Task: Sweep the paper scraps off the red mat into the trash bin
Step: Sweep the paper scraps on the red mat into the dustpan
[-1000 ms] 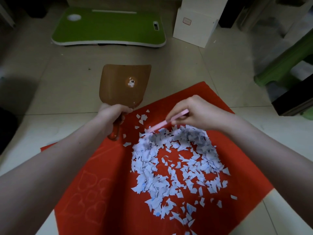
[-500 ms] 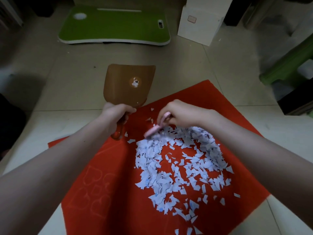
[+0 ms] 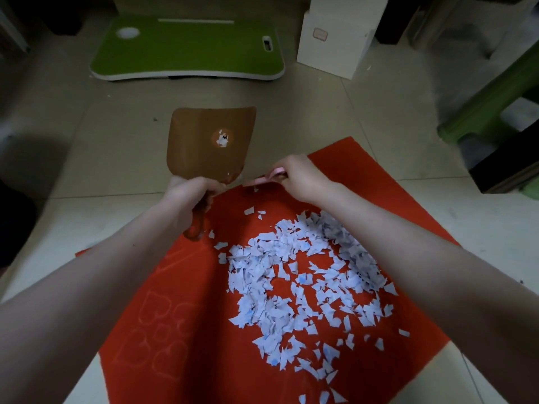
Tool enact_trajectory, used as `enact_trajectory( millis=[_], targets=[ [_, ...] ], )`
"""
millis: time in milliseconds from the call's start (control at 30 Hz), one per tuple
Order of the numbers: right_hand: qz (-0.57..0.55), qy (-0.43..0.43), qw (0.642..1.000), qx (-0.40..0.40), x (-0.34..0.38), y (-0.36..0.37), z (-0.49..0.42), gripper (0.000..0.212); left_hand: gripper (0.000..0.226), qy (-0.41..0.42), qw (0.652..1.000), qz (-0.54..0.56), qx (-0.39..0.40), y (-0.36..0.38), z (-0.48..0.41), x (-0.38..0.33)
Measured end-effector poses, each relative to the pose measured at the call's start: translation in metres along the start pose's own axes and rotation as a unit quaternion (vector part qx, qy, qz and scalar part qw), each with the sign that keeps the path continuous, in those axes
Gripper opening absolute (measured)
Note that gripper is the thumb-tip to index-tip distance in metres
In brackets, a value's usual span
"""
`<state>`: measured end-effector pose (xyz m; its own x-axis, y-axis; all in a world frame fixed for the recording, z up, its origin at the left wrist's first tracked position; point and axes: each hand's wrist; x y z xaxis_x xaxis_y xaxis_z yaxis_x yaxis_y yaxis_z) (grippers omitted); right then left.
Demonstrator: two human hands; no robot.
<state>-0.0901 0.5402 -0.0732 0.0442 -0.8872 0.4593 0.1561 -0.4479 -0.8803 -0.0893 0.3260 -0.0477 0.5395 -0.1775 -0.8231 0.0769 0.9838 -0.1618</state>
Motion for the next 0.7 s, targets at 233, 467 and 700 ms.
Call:
enact_trajectory(
  millis=[233, 467, 700],
  targets=[
    [-0.017, -0.064, 0.983, 0.170, 0.022, -0.033, 0.059, 0.023, 0.027, -0.010, 1.000, -0.005, -0.006, -0.003, -0.002, 0.001],
    [-0.016, -0.037, 0.998, 0.037, 0.007, -0.053, 0.055, 0.026, 0.025, -0.019, 0.999, -0.027, 0.000, -0.002, -0.001, 0.001],
    [0.010, -0.011, 0.999, 0.048, 0.005, -0.008, 0.022, 0.028, 0.024, -0.010, 1.000, -0.017, 0.002, 0.003, -0.003, 0.000]
  ],
)
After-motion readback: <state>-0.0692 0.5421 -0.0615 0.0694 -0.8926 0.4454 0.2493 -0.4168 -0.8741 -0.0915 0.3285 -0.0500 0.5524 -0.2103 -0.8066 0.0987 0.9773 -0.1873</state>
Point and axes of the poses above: each hand's wrist, its own z-axis away from the middle knuckle, its own y-axis out of the palm, x = y × z, and after that the axes turned 1 degree about y, right-handed
